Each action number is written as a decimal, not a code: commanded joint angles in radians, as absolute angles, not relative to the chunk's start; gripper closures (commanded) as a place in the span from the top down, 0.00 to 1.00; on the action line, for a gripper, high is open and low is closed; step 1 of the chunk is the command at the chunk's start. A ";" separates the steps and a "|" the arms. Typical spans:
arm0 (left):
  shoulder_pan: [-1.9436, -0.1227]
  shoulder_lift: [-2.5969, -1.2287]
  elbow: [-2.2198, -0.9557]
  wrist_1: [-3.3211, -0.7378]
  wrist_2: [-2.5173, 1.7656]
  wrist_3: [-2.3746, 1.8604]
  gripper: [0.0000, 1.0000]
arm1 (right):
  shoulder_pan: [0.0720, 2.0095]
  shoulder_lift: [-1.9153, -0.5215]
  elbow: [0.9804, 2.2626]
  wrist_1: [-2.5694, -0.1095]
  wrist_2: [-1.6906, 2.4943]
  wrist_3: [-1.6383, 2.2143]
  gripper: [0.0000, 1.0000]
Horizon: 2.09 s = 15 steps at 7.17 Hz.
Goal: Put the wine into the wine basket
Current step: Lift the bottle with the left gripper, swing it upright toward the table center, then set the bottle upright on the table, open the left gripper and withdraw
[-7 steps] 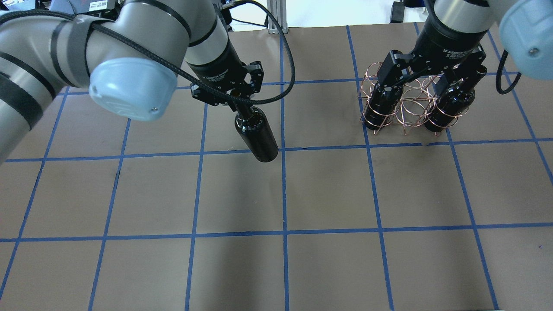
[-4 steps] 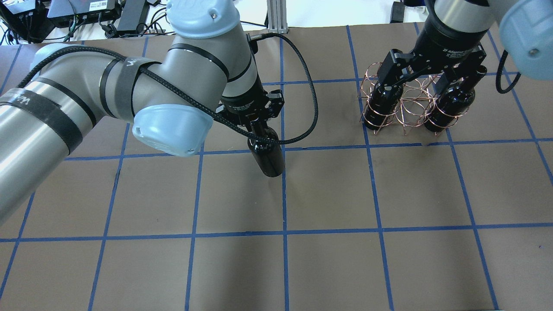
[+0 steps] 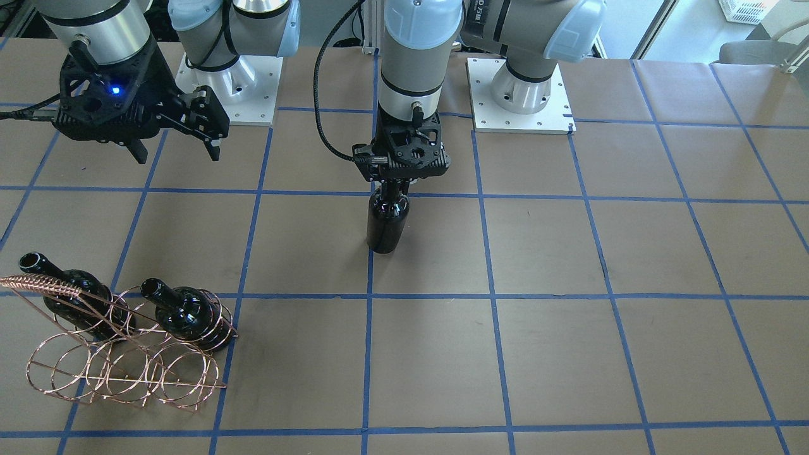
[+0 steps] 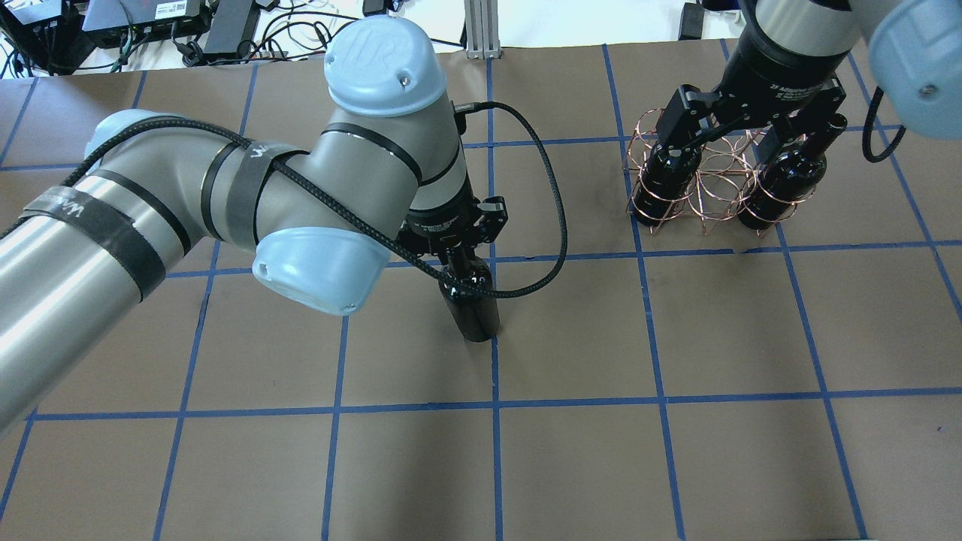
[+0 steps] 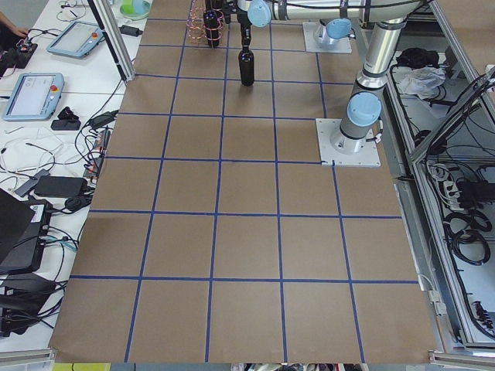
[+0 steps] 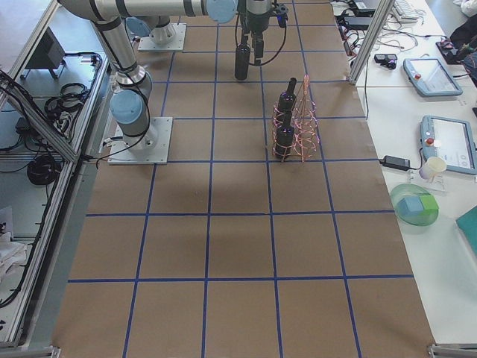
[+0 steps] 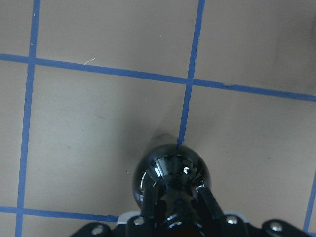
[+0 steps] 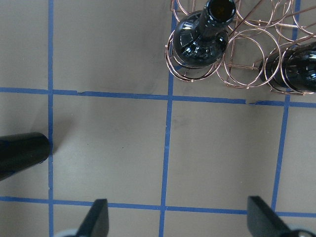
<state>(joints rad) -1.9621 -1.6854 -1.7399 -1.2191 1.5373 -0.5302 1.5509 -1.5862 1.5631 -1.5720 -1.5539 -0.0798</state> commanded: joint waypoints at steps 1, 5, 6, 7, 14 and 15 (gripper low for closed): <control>-1.974 -1.666 -1.756 -1.227 1.539 -0.531 0.00 | 1.551 -1.586 1.563 -1.574 -1.554 -0.080 1.00; -1.980 -1.638 -1.776 -1.276 1.533 -0.546 0.00 | 1.551 -1.583 1.563 -1.568 -1.555 -0.081 1.00; -1.982 -1.637 -1.779 -1.275 1.531 -0.549 0.00 | 1.549 -1.582 1.563 -1.565 -1.555 -0.081 1.00; -1.982 -1.638 -1.781 -1.275 1.531 -0.551 0.01 | 1.549 -1.583 1.563 -1.575 -1.555 -0.081 1.00; -1.988 -1.649 -1.784 -1.275 1.539 -0.614 0.93 | 1.552 -1.588 1.563 -1.575 -1.657 -0.064 1.00; -1.982 -1.646 -1.770 -1.273 1.536 -0.600 1.00 | 1.554 -1.586 1.563 -1.572 -1.646 -0.066 1.00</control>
